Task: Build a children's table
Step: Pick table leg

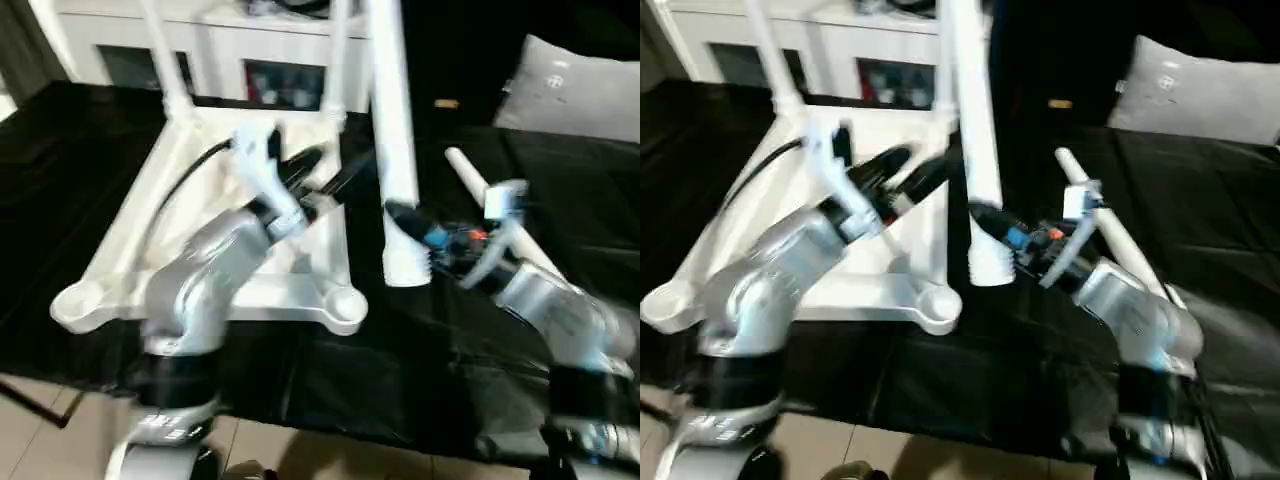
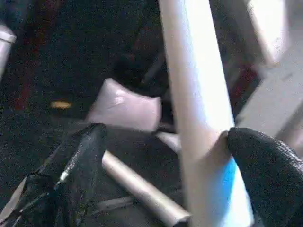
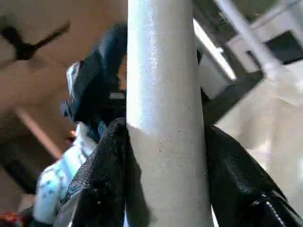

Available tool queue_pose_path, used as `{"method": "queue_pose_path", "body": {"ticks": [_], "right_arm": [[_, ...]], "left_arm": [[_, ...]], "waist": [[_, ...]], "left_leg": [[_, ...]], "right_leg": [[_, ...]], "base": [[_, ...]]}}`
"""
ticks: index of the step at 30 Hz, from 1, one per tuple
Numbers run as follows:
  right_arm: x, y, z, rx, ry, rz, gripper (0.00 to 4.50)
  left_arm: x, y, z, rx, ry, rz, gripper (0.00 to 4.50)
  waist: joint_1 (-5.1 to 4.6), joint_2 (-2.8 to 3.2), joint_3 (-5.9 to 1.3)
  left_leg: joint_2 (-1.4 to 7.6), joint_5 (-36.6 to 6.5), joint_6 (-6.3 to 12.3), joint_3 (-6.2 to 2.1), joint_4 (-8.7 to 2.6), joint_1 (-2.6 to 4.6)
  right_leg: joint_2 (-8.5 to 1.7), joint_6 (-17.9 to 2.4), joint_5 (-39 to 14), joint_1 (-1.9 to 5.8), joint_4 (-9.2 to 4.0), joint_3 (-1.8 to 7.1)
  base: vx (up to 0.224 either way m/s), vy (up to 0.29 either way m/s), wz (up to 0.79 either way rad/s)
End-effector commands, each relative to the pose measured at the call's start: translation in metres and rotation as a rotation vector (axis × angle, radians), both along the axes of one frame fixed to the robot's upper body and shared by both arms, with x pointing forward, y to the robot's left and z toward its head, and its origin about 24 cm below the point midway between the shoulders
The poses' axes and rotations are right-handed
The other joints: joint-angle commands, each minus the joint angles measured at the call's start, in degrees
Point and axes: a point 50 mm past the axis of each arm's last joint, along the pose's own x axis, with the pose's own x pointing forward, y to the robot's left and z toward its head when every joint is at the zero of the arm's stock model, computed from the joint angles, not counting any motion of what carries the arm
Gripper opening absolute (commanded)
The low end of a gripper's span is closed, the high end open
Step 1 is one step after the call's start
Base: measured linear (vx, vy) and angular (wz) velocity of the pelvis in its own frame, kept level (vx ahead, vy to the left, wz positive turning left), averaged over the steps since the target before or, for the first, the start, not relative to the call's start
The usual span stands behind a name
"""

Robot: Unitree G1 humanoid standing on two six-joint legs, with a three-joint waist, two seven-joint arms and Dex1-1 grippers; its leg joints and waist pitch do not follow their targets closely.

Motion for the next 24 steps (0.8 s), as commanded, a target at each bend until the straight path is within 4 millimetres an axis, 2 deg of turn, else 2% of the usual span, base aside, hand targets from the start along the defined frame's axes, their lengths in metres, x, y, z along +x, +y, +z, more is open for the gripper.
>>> {"method": "queue_pose_path", "body": {"ticks": [1,9,11,12,15,17,21,24], "right_arm": [[-0.005,0.002,0.007,0.029,-0.036,0.031,1.88],[-0.008,0.007,0.011,0.003,-0.062,0.019,1.88],[-0.006,0.009,0.011,-0.048,-0.078,-0.027,1.88],[-0.002,0.012,0.010,-0.124,-0.106,-0.093,1.88],[0.001,0.017,0.010,-0.163,-0.126,-0.140,1.88],[-0.001,0.026,0.013,-0.142,-0.143,-0.145,1.88],[-0.002,0.029,0.013,-0.133,-0.152,-0.161,1.88],[0.001,0.036,0.012,-0.229,-0.212,-0.237,1.88]], "left_arm": [[-0.002,-0.008,0.009,-0.051,-0.005,-0.065,4.50],[-0.012,-0.018,0.011,-0.087,-0.002,-0.155,4.50],[-0.007,-0.016,0.008,-0.039,0.001,-0.100,4.23],[-0.002,-0.014,0.004,0.044,-0.018,-0.032,4.16],[0.002,-0.012,0.002,0.095,-0.035,0.020,3.90],[0.005,-0.012,0.002,0.070,-0.035,0.070,3.72],[0.004,-0.011,0.003,0.043,-0.030,0.078,3.41],[0.008,-0.009,0.000,0.071,-0.019,0.141,3.23]], "waist": [[0.24,-0.32,-3.39],[0.19,-0.27,-3.44],[0.15,-0.29,-3.41],[0.06,-0.44,-3.37],[-0.08,-0.30,-3.36],[-0.27,-0.32,-3.34],[-0.09,-0.18,-3.59],[-0.19,-0.22,-3.58]], "left_leg": [[4.47,-2.78,2.99,-1.38,-4.32,0.82],[4.37,-1.29,2.56,-1.48,-4.34,0.66],[4.43,-1.40,2.57,-1.52,-4.42,0.71],[4.52,-1.54,2.30,-1.58,-4.50,0.69],[4.48,-2.17,1.53,-1.56,-4.65,0.81],[4.51,-2.21,1.40,-1.56,-4.75,0.79],[4.56,-0.88,2.04,-1.56,-4.60,0.80],[4.54,-0.32,2.11,-1.51,-4.51,0.72]], "right_leg": [[-5.52,-15.52,0.46,3.04,-4.56,2.86],[-5.49,-13.80,1.88,3.16,-4.61,2.85],[-5.43,-13.23,1.45,3.11,-4.74,2.80],[-5.43,-12.58,0.75,3.05,-4.84,2.80],[-5.39,-11.32,-0.71,2.96,-4.96,2.86],[-5.35,-11.43,0.02,2.96,-4.94,2.88],[-5.42,-13.05,4.74,3.07,-4.38,2.79],[-5.45,-12.85,5.90,3.01,-4.32,2.79]], "base": [[0.000,0.000,0.00],[0.000,0.000,0.00],[0.000,0.000,0.00],[0.000,0.000,0.00],[0.000,0.000,0.00],[0.000,0.000,0.00],[0.000,0.000,0.00],[0.000,0.000,0.00]]}}
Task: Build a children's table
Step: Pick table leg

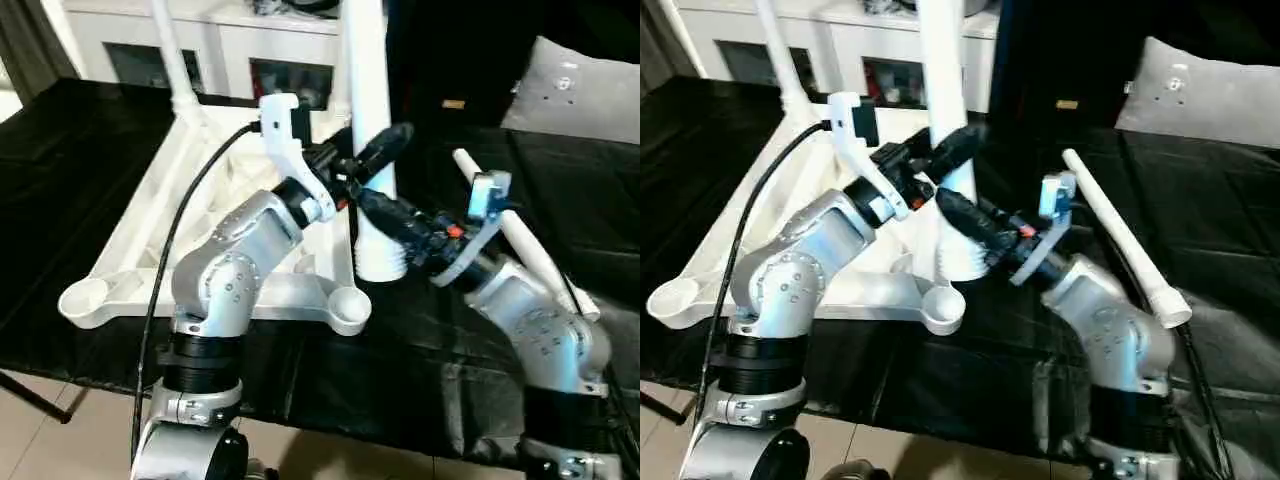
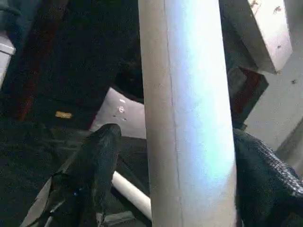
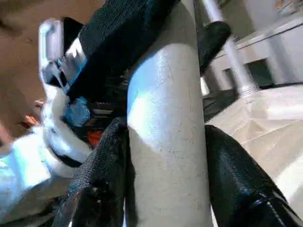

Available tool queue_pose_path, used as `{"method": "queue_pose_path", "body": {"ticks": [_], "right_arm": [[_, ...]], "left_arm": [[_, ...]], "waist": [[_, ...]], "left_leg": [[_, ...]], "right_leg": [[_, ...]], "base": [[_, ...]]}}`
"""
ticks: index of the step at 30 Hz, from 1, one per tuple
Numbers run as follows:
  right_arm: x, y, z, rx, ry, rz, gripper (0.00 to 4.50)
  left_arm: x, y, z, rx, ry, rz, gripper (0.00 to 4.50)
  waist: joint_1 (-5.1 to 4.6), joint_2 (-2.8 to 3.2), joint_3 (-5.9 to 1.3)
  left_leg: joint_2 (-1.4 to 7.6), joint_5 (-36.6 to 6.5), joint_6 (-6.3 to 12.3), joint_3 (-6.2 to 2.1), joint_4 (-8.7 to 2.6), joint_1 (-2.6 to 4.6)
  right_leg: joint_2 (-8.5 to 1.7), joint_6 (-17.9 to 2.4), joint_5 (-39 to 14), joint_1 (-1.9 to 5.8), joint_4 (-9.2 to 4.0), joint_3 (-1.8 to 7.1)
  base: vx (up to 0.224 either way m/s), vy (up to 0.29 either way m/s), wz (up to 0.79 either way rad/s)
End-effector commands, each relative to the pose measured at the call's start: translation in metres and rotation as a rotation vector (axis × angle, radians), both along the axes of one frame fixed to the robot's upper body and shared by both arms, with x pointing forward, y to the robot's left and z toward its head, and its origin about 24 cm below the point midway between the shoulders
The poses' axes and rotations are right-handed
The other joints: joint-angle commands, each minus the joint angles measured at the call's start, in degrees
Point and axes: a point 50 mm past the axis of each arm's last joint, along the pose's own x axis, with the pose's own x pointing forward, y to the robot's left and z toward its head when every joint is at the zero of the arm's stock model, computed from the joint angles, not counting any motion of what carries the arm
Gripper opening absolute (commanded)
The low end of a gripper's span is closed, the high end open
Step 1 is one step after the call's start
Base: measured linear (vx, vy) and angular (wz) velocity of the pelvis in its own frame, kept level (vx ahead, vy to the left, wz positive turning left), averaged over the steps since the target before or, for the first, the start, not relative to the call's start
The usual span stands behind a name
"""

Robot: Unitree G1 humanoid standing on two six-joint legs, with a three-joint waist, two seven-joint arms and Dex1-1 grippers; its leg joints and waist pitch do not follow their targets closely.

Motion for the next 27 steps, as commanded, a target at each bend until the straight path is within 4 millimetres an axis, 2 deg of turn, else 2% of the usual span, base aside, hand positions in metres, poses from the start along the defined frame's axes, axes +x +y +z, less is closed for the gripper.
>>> {"method": "queue_pose_path", "body": {"ticks": [1,2,6,8,10,13,15,27], "right_arm": [[0.000,0.003,0.006,-0.052,-0.065,-0.043,1.88],[0.004,0.004,0.005,-0.089,-0.085,-0.100,1.88],[0.007,0.009,0.003,-0.126,-0.111,-0.146,1.88],[0.007,0.012,0.003,-0.137,-0.117,-0.147,1.88],[0.007,0.015,0.002,-0.158,-0.133,-0.154,1.88],[0.009,0.016,-0.001,-0.182,-0.139,-0.184,1.88],[0.010,0.017,-0.002,-0.189,-0.140,-0.189,1.88],[0.013,0.017,-0.005,-0.219,-0.154,-0.225,1.88]], "left_arm": [[0.003,0.001,-0.004,0.012,0.019,0.048,3.19],[0.005,0.002,-0.005,0.018,0.028,0.080,3.19],[0.009,0.003,-0.009,0.028,0.073,0.169,2.82],[0.008,0.001,-0.011,0.037,0.075,0.171,2.76],[0.006,-0.002,-0.013,0.046,0.076,0.166,2.42],[0.005,-0.004,-0.012,0.050,0.073,0.167,2.36],[0.005,-0.005,-0.012,0.050,0.072,0.168,2.04],[0.007,-0.002,-0.012,0.044,0.084,0.196,1.88]], "waist": [[-0.09,-0.23,-3.60],[-0.14,-0.25,-3.57],[-0.31,-0.32,-3.49],[-0.29,-0.27,-3.56],[-0.31,-0.31,-3.55],[-0.28,-0.30,-3.59],[-0.31,-0.21,-3.61],[-0.31,-0.17,-3.65]], "left_leg": [[4.53,-0.51,2.05,-1.51,-4.26,0.84],[4.48,-0.95,1.99,-1.47,-4.29,0.83],[4.53,-1.79,1.76,-1.45,-4.34,0.87],[4.56,-1.84,2.09,-1.55,-4.37,0.84],[4.62,-1.41,2.35,-1.58,-4.33,0.91],[4.56,-1.12,2.75,-1.51,-4.25,0.88],[4.54,-1.29,2.91,-1.48,-4.19,0.91],[4.60,-1.51,3.48,-1.54,-4.15,0.91]], "right_leg": [[-5.46,-13.09,5.50,3.00,-3.84,2.84],[-5.49,-13.04,4.98,3.07,-3.95,2.89],[-5.44,-12.99,4.38,3.05,-4.02,2.96],[-5.44,-13.10,4.45,3.16,-3.98,2.92],[-5.39,-12.99,5.19,3.09,-3.89,2.93],[-5.42,-13.24,6.02,3.07,-3.82,2.96],[-5.36,-13.49,6.19,3.05,-3.80,2.96],[-5.35,-13.82,6.44,3.13,-3.73,2.93]], "base": [[0.000,0.000,0.00],[0.000,0.000,0.00],[0.000,0.000,0.00],[0.000,0.000,0.00],[0.000,0.000,0.00],[0.000,0.000,0.00],[0.000,0.000,0.00],[0.000,0.000,0.00]]}}
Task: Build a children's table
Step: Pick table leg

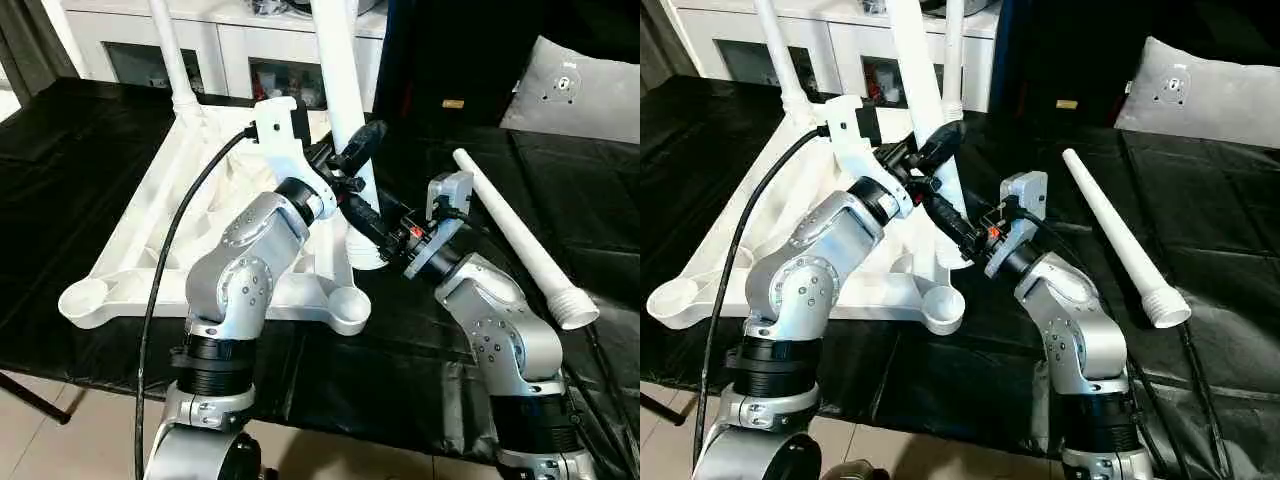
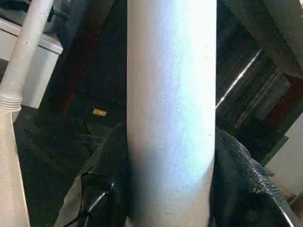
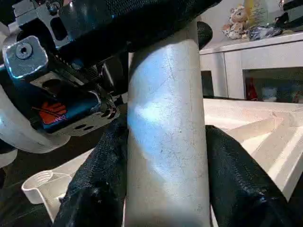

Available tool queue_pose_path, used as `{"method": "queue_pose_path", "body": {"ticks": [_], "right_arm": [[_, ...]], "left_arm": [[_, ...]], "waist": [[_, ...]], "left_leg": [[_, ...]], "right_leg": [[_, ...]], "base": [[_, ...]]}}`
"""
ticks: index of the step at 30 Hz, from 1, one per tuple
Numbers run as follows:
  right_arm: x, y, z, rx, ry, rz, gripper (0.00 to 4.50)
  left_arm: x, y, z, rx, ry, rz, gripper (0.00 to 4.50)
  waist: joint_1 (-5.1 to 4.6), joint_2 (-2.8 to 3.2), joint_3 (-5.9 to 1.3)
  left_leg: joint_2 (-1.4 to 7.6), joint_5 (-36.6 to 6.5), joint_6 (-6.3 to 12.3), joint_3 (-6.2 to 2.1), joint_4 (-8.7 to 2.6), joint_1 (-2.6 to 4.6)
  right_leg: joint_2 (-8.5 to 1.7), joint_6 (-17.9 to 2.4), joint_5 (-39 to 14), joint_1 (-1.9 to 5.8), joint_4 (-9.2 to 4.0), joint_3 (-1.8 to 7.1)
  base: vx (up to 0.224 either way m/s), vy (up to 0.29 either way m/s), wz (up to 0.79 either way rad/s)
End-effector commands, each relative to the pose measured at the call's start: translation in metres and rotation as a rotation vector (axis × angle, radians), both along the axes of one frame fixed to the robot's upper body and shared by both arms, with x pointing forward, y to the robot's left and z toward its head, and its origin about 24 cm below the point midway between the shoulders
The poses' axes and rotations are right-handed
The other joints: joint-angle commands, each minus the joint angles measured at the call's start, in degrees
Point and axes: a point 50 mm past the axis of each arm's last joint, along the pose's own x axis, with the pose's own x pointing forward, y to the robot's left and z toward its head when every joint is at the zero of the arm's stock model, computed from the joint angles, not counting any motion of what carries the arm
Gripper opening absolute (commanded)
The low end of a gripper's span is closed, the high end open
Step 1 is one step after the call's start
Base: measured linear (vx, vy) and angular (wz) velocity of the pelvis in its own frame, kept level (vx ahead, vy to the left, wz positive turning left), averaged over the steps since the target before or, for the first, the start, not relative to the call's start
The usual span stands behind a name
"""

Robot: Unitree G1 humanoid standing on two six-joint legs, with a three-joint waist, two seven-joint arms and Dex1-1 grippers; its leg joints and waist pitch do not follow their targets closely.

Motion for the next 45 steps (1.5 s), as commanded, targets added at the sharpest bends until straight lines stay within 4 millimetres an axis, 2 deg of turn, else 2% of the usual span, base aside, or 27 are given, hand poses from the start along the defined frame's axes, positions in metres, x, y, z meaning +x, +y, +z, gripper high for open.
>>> {"method": "queue_pose_path", "body": {"ticks": [1,2,4,7,9,11,13,14,16,18,20,23,24,26,27,28,29,30,35,38,45], "right_arm": [[0.002,-0.002,0.005,-0.017,-0.037,-0.027,1.88],[0.003,-0.002,0.005,-0.021,-0.037,-0.028,1.88],[0.002,-0.002,0.003,-0.012,-0.021,-0.016,2.44],[0.001,-0.002,0.001,-0.020,-0.016,-0.008,2.61],[-0.003,-0.003,-0.002,-0.037,-0.017,0.005,2.84],[-0.010,-0.008,-0.004,-0.037,-0.016,0.029,3.05],[-0.013,-0.010,-0.005,-0.038,-0.014,0.033,3.15],[-0.015,-0.012,-0.006,-0.039,-0.013,0.035,3.35],[-0.017,-0.015,-0.007,-0.033,-0.002,0.025,3.46],[-0.018,-0.026,-0.012,-0.061,0.014,-0.084,3.54],[-0.017,-0.030,-0.014,-0.079,0.019,-0.139,3.85],[-0.009,-0.041,-0.023,-0.132,0.095,-0.315,3.90],[-0.009,-0.049,-0.029,-0.158,0.130,-0.441,3.90],[-0.010,-0.052,-0.031,-0.174,0.129,-0.478,3.90],[-0.011,-0.053,-0.032,-0.188,0.121,-0.494,3.90],[-0.012,-0.053,-0.035,-0.197,0.124,-0.503,3.90],[-0.013,-0.053,-0.037,-0.202,0.134,-0.508,3.90],[-0.013,-0.053,-0.037,-0.202,0.134,-0.508,3.90],[-0.013,-0.052,-0.038,-0.212,0.125,-0.510,3.90],[-0.013,-0.052,-0.038,-0.212,0.125,-0.510,3.90],[-0.013,-0.052,-0.038,-0.212,0.125,-0.510,3.90]], "left_arm": [[0.002,0.002,-0.006,0.023,0.026,0.040,1.88],[0.002,0.003,-0.006,0.023,0.031,0.045,1.88],[0.003,0.005,-0.007,0.022,0.040,0.059,1.88],[0.004,0.008,-0.008,0.026,0.043,0.078,1.88],[0.006,0.017,-0.010,0.041,0.035,0.115,1.88],[0.009,0.031,-0.014,0.083,0.029,0.175,1.88],[0.009,0.035,-0.016,0.105,0.022,0.186,1.88],[0.008,0.038,-0.017,0.118,0.017,0.191,1.88],[0.006,0.042,-0.019,0.132,0.012,0.194,1.88],[-0.001,0.052,-0.024,0.170,-0.001,0.206,1.88],[-0.005,0.056,-0.025,0.185,-0.017,0.208,1.88],[-0.016,0.066,-0.026,0.254,-0.102,0.241,1.88],[-0.028,0.080,-0.036,0.377,-0.179,0.301,1.88],[-0.034,0.085,-0.042,0.428,-0.199,0.322,1.88],[-0.038,0.088,-0.046,0.454,-0.206,0.330,1.88],[-0.042,0.092,-0.051,0.456,-0.201,0.345,1.88],[-0.044,0.096,-0.054,0.450,-0.187,0.363,1.88],[-0.044,0.096,-0.054,0.450,-0.187,0.363,1.88],[-0.047,0.099,-0.055,0.449,-0.181,0.377,1.88],[-0.047,0.099,-0.055,0.449,-0.181,0.377,1.88],[-0.047,0.099,-0.055,0.449,-0.181,0.377,1.88]], "waist": [[-0.20,-0.15,-3.66],[-0.21,-0.18,-3.67],[-0.21,-0.16,-3.71],[-0.18,-0.19,-3.76],[-0.17,-0.46,-3.75],[-0.16,-0.45,-3.74],[-0.14,-0.50,-3.71],[-0.17,-0.44,-3.75],[-0.21,-0.25,-3.71],[-0.12,-0.05,-3.61],[-0.08,0.02,-3.66],[-0.29,0.05,-3.46],[-0.34,0.08,-3.40],[-0.79,-0.59,-3.27],[-0.88,-0.23,-3.29],[-0.98,-0.55,-3.29],[-1.09,-0.59,-3.21],[-1.10,-0.43,-3.18],[-1.43,-0.48,-3.03],[-1.66,-0.53,-3.12],[-1.68,-0.54,-3.18]], "left_leg": [[4.59,-1.55,3.40,-1.53,-4.14,0.92],[4.58,-1.49,3.45,-1.53,-4.13,0.91],[4.55,-1.08,3.57,-1.52,-4.08,0.87],[4.52,-0.82,3.81,-1.53,-4.01,0.91],[4.48,-0.69,4.06,-1.48,-4.00,0.87],[4.51,-0.79,4.23,-1.53,-4.01,0.85],[4.50,-0.86,4.36,-1.54,-4.03,0.83],[4.54,-0.69,4.39,-1.58,-4.05,0.83],[4.60,-1.29,4.22,-1.60,-4.11,1.02],[4.81,-2.16,3.57,-1.60,-4.27,1.04],[4.83,-2.20,2.87,-1.60,-4.34,1.21],[4.68,-3.12,1.42,-1.65,-4.68,1.09],[4.62,-4.24,0.82,-1.58,-4.77,1.16],[4.54,-5.57,0.38,-1.41,-5.00,0.95],[4.54,-5.51,0.13,-1.45,-4.99,1.06],[4.47,-5.50,0.04,-1.32,-4.96,1.04],[4.51,-6.80,-0.35,-1.30,-5.14,1.20],[4.51,-7.03,-0.46,-1.36,-5.15,1.25],[4.46,-8.56,-0.94,-1.39,-5.32,1.14],[4.35,-7.33,-0.59,-1.38,-5.17,1.01],[4.33,-6.32,0.25,-1.29,-4.98,1.03]], "right_leg": [[-5.36,-13.94,6.45,3.13,-3.67,2.94],[-5.35,-13.99,6.54,3.12,-3.66,2.92],[-5.32,-14.06,7.19,3.18,-3.57,2.92],[-5.30,-14.13,7.65,3.17,-3.54,2.90],[-5.29,-13.84,7.64,3.27,-3.61,2.91],[-5.27,-13.45,7.34,3.25,-3.59,2.89],[-5.26,-12.83,7.14,3.28,-3.61,2.91],[-5.31,-12.85,7.13,3.25,-3.57,2.88],[-5.25,-13.17,6.04,3.02,-3.64,2.83],[-5.30,-13.37,4.71,2.88,-3.68,2.87],[-5.21,-13.27,4.37,2.65,-3.72,2.83],[-5.13,-12.49,2.47,2.71,-3.99,2.86],[-5.10,-11.95,1.10,2.58,-4.15,2.91],[-5.05,-10.52,-1.23,2.72,-4.39,3.04],[-5.03,-9.77,-1.79,2.58,-4.44,3.04],[-4.91,-9.45,-1.77,2.55,-4.44,3.09],[-4.92,-9.34,-2.99,2.44,-4.63,3.09],[-4.91,-9.58,-3.11,2.34,-4.49,3.06],[-4.88,-9.05,-4.49,2.20,-4.64,3.20],[-4.85,-9.31,-2.20,2.30,-4.44,3.16],[-4.84,-9.99,-1.12,2.35,-4.32,3.13]], "base": [[0.000,0.000,0.00],[0.000,0.000,0.00],[0.000,0.000,0.00],[0.000,0.000,0.00],[0.000,0.000,0.00],[0.000,0.000,0.00],[0.000,0.000,0.00],[0.000,0.000,0.00],[0.000,0.000,0.00],[0.000,0.000,0.00],[0.000,0.000,0.00],[0.000,0.000,0.00],[0.000,0.000,0.00],[0.000,0.000,0.00],[0.000,0.000,0.00],[0.000,0.000,0.00],[0.000,0.000,0.00],[0.000,0.000,0.00],[0.000,0.000,0.00],[0.000,0.000,0.00],[0.000,0.000,0.00]]}}
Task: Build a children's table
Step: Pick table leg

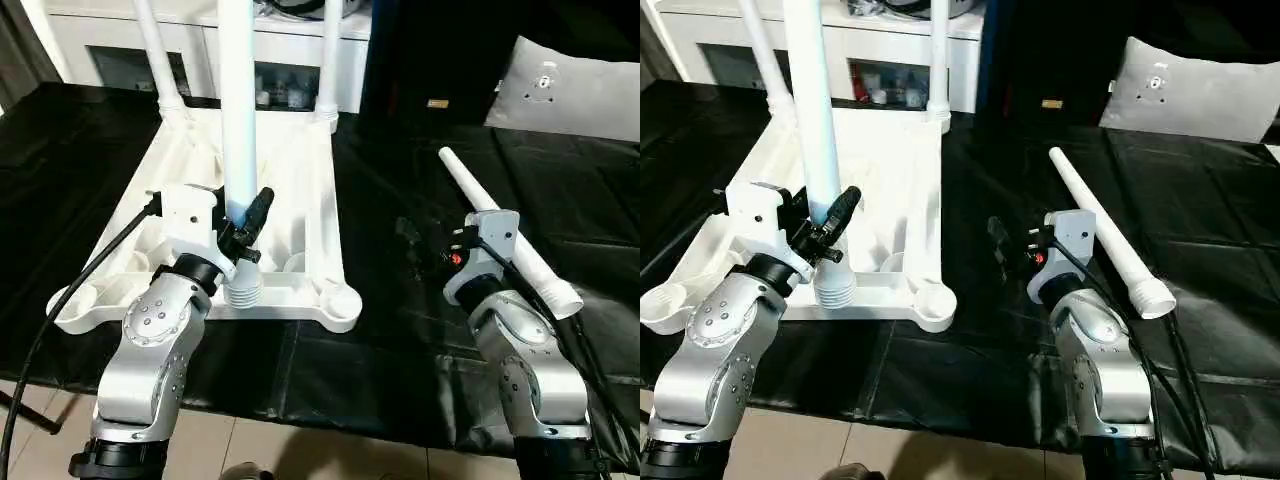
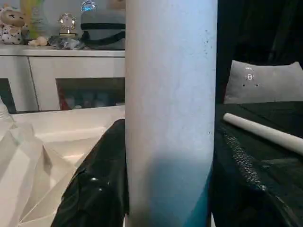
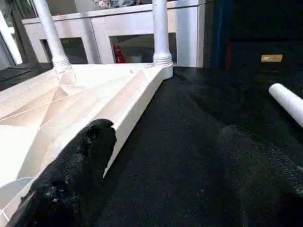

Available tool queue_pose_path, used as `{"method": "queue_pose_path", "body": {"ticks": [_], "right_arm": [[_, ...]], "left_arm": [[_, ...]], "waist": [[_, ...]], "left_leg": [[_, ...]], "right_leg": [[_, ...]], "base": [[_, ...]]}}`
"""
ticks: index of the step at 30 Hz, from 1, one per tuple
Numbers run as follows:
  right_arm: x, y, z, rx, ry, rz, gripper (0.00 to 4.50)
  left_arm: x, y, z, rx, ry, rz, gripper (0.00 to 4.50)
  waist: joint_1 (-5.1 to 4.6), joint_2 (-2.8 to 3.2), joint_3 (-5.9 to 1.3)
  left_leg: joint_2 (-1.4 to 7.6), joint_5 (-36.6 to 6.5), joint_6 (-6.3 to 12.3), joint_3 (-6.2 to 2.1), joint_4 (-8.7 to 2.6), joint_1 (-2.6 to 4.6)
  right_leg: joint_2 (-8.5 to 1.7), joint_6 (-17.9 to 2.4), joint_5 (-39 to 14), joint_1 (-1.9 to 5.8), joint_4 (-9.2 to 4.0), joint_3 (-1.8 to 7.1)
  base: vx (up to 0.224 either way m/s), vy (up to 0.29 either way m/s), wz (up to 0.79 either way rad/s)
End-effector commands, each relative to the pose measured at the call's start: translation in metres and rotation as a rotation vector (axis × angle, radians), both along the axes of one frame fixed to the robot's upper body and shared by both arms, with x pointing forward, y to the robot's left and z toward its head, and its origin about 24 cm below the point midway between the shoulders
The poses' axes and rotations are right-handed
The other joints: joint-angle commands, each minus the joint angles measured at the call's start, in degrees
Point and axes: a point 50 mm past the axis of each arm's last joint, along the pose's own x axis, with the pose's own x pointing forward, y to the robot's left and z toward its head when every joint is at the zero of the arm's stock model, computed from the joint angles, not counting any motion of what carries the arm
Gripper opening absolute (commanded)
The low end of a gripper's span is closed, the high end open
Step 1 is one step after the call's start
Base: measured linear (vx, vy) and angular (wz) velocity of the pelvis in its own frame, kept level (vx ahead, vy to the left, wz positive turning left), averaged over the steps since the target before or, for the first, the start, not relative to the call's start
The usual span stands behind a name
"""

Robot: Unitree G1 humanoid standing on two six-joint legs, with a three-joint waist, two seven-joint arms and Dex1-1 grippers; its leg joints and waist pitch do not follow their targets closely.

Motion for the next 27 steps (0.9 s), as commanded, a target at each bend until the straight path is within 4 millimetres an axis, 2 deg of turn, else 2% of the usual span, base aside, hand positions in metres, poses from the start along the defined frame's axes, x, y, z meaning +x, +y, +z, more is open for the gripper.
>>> {"method": "queue_pose_path", "body": {"ticks": [1,15,27], "right_arm": [[0.0001,-0.0026,-0.0007,-0.013,0.000,-0.017,3.90],[0.0001,-0.0026,-0.0007,-0.013,0.000,-0.017,3.90],[0.0001,-0.0026,-0.0007,-0.013,0.000,-0.017,3.90]], "left_arm": [[-0.0014,0.0005,0.0029,0.008,-0.016,0.005,1.88],[-0.0014,0.0005,0.0029,0.008,-0.016,0.005,1.88],[-0.0014,0.0005,0.0029,0.008,-0.016,0.005,1.88]], "waist": [[-0.03,-0.28,-3.20],[0.02,-0.24,-3.33],[0.04,-0.24,-3.32]], "left_leg": [[4.26,-6.54,0.66,-1.41,-4.73,0.88],[4.28,-5.27,1.14,-1.42,-4.58,0.89],[4.28,-5.87,1.07,-1.40,-4.58,0.92]], "right_leg": [[-4.86,-10.24,-1.65,2.32,-4.24,3.03],[-4.84,-10.71,0.13,2.42,-3.95,2.95],[-4.87,-10.73,-0.71,2.42,-4.03,2.94]], "base": [[0.000,0.000,0.00],[0.000,0.000,0.00],[0.000,0.000,0.00]]}}
